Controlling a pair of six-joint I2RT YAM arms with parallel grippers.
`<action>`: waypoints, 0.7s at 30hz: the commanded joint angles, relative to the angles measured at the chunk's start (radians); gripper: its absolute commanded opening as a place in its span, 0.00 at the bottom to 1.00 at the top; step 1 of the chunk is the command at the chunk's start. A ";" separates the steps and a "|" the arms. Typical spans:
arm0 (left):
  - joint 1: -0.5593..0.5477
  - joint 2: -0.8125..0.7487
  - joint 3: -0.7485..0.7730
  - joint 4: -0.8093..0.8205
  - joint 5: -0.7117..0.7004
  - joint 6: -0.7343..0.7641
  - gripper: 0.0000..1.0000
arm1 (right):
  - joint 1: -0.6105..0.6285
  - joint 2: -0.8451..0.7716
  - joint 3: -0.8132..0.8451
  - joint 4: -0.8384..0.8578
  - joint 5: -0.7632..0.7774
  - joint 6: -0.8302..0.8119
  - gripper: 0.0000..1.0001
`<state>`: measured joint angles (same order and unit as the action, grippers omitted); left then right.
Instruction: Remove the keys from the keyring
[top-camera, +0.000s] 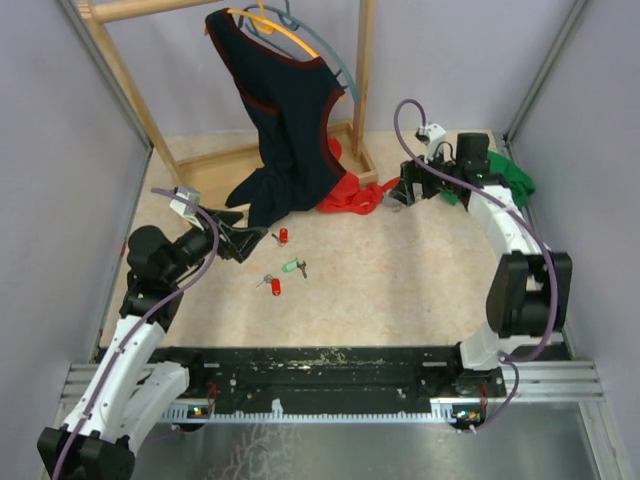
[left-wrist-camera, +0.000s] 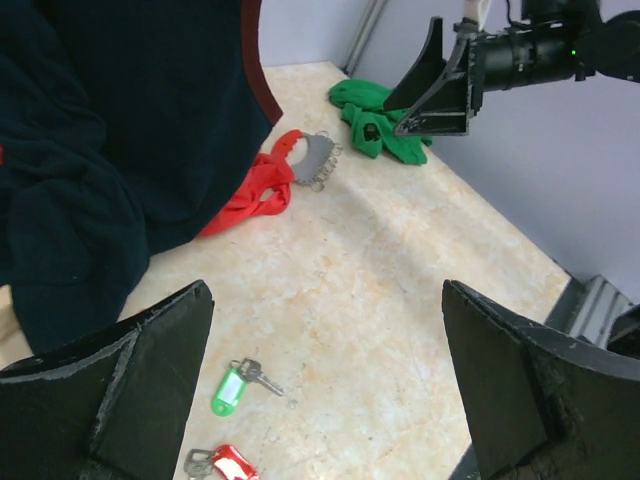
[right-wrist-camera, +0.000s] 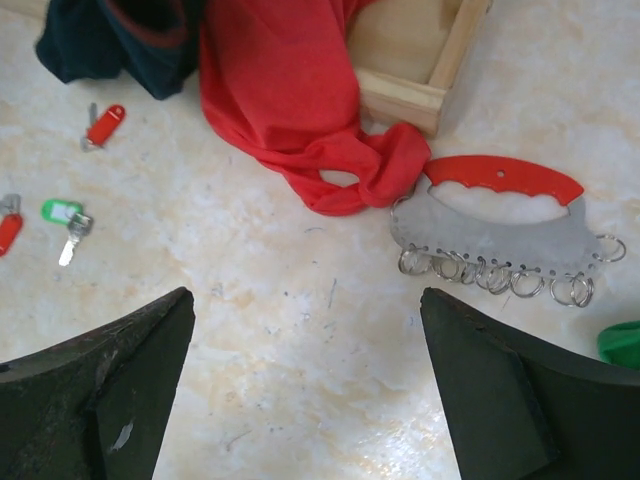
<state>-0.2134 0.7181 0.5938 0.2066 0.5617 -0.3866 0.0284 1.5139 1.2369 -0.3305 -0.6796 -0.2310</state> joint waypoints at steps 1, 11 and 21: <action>0.002 -0.017 0.062 -0.201 -0.037 0.158 1.00 | -0.004 0.123 0.138 -0.094 -0.011 -0.101 0.94; 0.027 -0.048 -0.014 -0.173 -0.077 0.177 1.00 | 0.003 0.311 0.194 -0.028 0.100 0.010 0.86; 0.113 -0.006 -0.022 -0.146 0.022 0.129 0.99 | 0.004 0.444 0.236 0.021 0.254 0.102 0.50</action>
<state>-0.1383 0.6994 0.5808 0.0299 0.5182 -0.2310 0.0296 1.9388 1.4239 -0.3794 -0.4847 -0.1791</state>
